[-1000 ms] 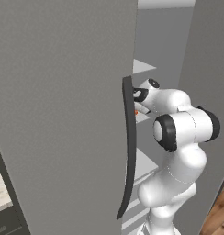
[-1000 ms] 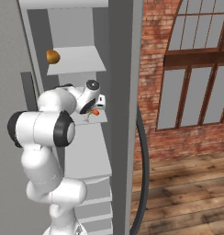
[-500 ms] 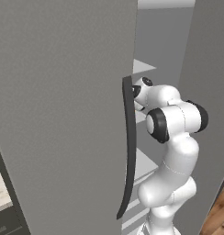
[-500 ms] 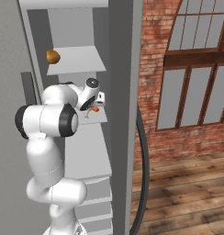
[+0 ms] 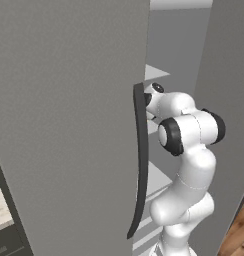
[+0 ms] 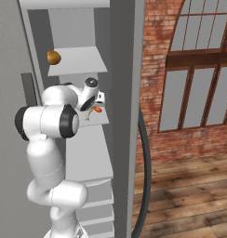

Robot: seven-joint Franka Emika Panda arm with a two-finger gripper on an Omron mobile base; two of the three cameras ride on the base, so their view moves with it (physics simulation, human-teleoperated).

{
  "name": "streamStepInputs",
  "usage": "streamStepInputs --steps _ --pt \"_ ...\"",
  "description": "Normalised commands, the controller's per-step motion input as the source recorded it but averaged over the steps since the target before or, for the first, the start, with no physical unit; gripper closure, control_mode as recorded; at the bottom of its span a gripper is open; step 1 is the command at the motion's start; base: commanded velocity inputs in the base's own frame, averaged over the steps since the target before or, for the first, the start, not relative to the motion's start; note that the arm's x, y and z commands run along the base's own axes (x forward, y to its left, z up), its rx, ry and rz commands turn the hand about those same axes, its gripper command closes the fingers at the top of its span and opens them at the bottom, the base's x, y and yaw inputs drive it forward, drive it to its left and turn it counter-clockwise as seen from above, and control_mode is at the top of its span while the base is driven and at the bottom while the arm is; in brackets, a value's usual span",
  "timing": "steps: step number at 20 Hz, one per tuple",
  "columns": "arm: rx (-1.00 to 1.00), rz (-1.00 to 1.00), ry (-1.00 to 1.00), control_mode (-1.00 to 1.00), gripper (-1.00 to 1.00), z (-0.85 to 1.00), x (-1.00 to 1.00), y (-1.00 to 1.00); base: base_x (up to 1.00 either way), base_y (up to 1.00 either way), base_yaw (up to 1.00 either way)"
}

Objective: Take the potato and fish from the highest rack and move them to the second highest rack where the carrot and garlic are located, to maximize freezer space. Close the freezer door after rearranging.

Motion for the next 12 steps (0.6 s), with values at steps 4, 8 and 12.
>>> streamStepInputs --steps 4,8,12 --pt "0.0 0.0 0.0 -1.0 -1.0 0.25 -0.46 0.0 0.0 0.0 0.0" --pt "0.0 0.0 -0.01 -1.0 -1.0 0.5 -0.67 -0.04 0.0 0.0 0.0" --pt "0.0 0.0 -0.05 -1.0 -1.0 0.71 -0.77 -0.06 0.0 0.0 0.0"
